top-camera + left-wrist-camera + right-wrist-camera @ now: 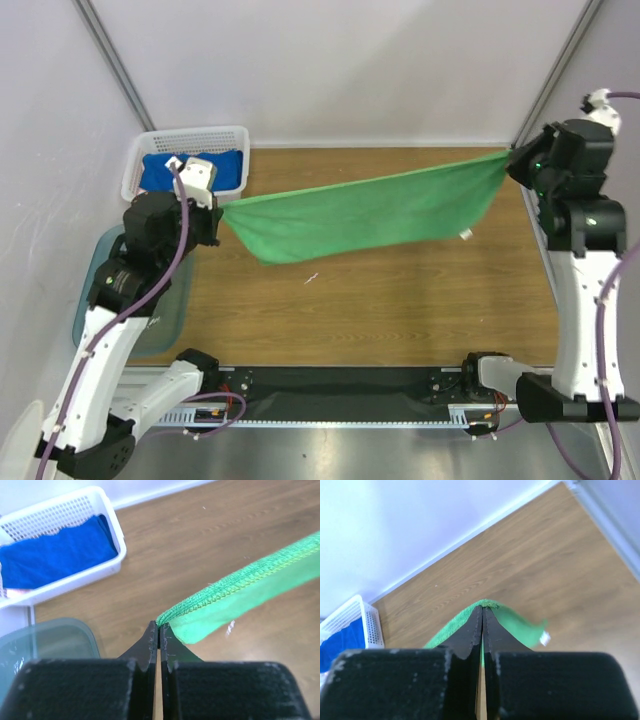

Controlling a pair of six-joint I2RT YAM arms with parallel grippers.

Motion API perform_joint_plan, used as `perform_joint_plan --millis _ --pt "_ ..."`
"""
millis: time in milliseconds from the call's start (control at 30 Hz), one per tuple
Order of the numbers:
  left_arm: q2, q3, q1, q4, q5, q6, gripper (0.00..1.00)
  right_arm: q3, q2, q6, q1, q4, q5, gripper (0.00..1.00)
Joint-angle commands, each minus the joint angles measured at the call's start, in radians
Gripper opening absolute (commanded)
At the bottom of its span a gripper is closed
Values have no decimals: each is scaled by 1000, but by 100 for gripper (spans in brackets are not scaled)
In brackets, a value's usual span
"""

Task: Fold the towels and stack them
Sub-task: Flatten out the crumpled towel

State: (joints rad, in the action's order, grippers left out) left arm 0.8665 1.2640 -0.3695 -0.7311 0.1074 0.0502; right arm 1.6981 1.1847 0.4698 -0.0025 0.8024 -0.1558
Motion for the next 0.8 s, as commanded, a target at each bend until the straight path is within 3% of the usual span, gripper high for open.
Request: perform_joint_plan --millis 0,67,133,200,267,433,567,633,767 --pt "-34 87 9 -166 -12 -44 0 174 -33 13 -1 302 -166 0" --pt "-43 129 9 -237 32 -127 0 323 -13 50 -1 435 -208 0" --pt "-34 153 9 -274 38 -203 0 356 -4 59 -1 569 -238 0" --pt "14 154 9 -300 25 -230 0 300 -4 58 -1 613 -264 0" --pt "44 60 9 -253 31 -254 0 223 3 50 -7 600 -254 0" --pt "220 -89 9 -134 28 -271 0 -79 39 52 -33 411 -203 0" --pt "348 -159 9 65 -17 -239 0 -205 131 40 -62 244 -177 0" --pt "414 -140 9 132 -14 -210 0 -215 188 41 -65 170 -179 0" --pt "688 -22 9 163 26 -164 0 -203 367 30 -74 28 -169 0"
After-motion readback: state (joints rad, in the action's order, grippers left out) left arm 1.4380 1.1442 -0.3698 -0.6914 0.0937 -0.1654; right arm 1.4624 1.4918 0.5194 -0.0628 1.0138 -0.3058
